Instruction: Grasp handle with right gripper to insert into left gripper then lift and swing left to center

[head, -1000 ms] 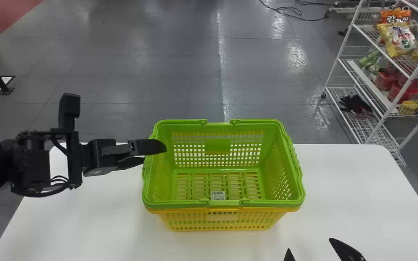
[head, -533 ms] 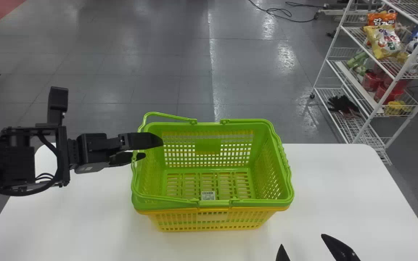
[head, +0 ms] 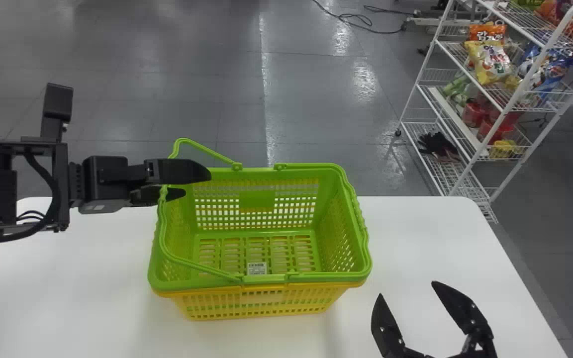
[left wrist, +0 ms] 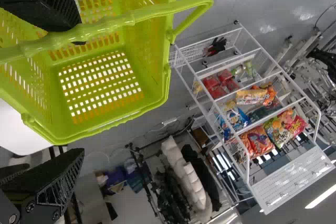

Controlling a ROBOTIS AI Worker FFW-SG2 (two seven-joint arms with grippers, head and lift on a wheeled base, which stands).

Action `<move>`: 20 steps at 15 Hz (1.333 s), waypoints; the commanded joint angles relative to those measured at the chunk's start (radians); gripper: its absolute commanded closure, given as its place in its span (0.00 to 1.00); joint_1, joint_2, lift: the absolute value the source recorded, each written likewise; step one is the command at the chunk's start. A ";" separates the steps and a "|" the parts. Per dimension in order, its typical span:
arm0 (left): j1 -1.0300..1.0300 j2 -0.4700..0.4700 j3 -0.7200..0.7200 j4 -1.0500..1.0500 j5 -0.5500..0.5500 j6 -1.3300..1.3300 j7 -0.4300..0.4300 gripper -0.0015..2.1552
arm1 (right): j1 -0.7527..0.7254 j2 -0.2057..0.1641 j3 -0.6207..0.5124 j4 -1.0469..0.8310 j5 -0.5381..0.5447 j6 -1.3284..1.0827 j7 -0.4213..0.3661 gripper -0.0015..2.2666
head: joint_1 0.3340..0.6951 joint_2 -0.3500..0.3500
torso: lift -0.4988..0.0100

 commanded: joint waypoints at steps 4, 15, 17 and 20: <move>-0.076 -0.002 -0.040 0.099 0.037 0.023 -0.004 0.03 | -0.074 0.000 -0.059 0.004 -0.056 0.047 0.080 0.06 | 1.00 0.29 | 0.80; -0.125 -0.055 -0.103 0.098 0.057 0.051 0.022 0.03 | -0.203 -0.003 -0.075 -0.009 0.080 0.320 0.080 0.95 | 1.00 0.19 | 0.80; -0.128 -0.068 -0.109 0.098 0.057 0.051 0.024 0.03 | -0.241 -0.003 -0.059 0.001 0.132 0.356 0.080 0.98 | 1.00 0.18 | 0.80; -0.128 -0.078 -0.113 0.098 0.059 0.051 0.028 0.03 | -0.298 -0.014 -0.035 0.015 0.198 0.415 0.080 0.99 | 1.00 0.18 | 0.80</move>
